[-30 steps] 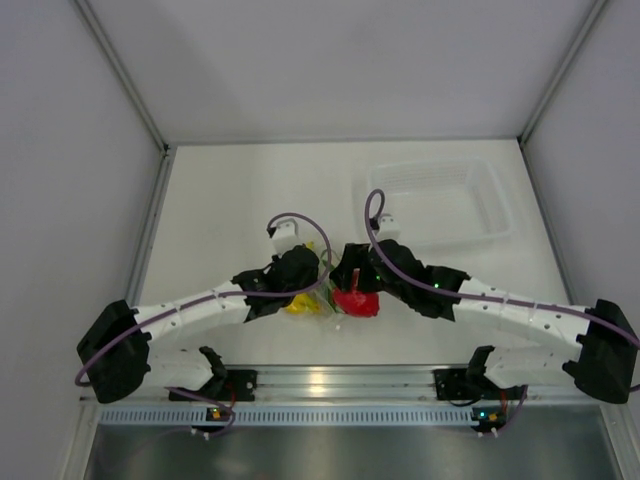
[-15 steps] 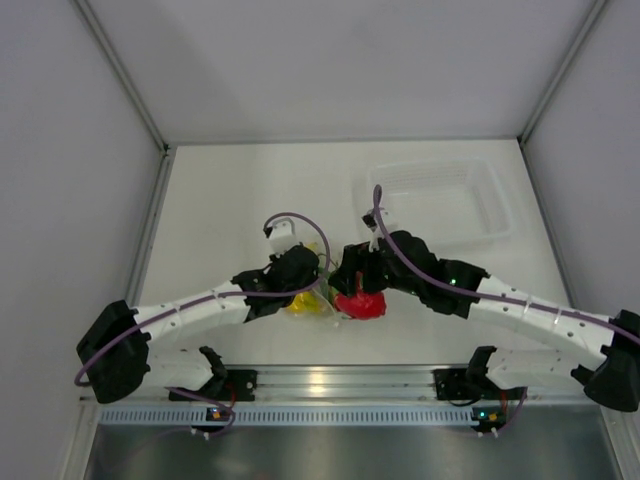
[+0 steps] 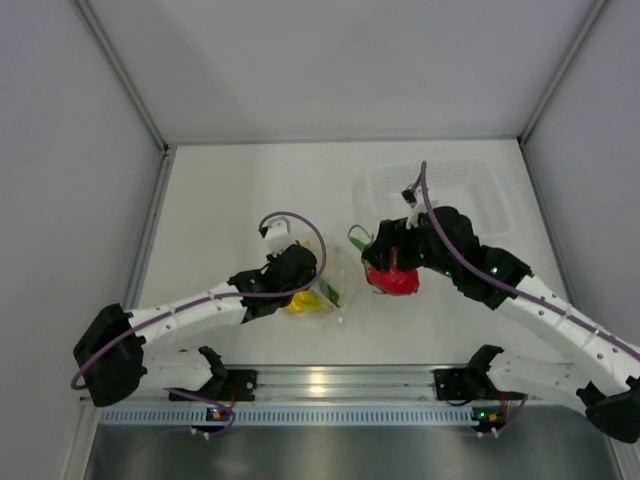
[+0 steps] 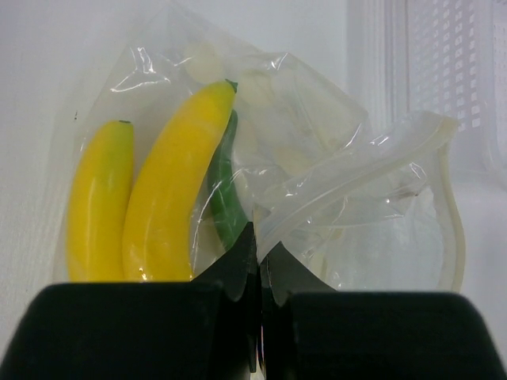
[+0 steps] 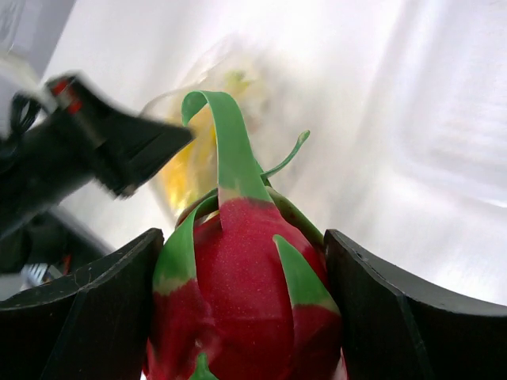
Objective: Open the zip-top bag and remove the fake food
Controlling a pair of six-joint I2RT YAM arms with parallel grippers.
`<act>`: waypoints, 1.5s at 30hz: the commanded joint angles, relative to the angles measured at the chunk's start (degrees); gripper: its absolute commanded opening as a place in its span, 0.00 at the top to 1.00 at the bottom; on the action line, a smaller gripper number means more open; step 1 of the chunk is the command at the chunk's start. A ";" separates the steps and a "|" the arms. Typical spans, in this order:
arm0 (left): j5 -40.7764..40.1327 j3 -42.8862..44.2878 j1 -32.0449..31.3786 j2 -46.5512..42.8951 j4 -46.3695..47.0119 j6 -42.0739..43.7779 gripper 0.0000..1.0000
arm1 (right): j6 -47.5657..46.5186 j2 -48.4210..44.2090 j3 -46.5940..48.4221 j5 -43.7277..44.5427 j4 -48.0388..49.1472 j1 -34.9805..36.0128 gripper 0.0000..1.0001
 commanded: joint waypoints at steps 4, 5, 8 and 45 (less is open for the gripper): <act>-0.30 0.19 -0.05 -3.44 0.39 0.07 1.00 | -5.43 3.83 10.23 6.93 -2.32 -12.95 1.00; -0.04 0.10 -0.05 -3.70 0.39 0.16 1.00 | -5.69 4.71 10.41 5.80 -1.97 -17.40 1.00; 0.84 0.18 -0.05 -4.32 0.39 0.95 1.00 | -6.04 8.40 11.29 4.55 0.05 -25.26 1.00; 11.12 7.74 1.09 -5.64 -3.74 12.63 1.00 | -8.77 43.75 26.85 12.39 7.62 -39.42 0.01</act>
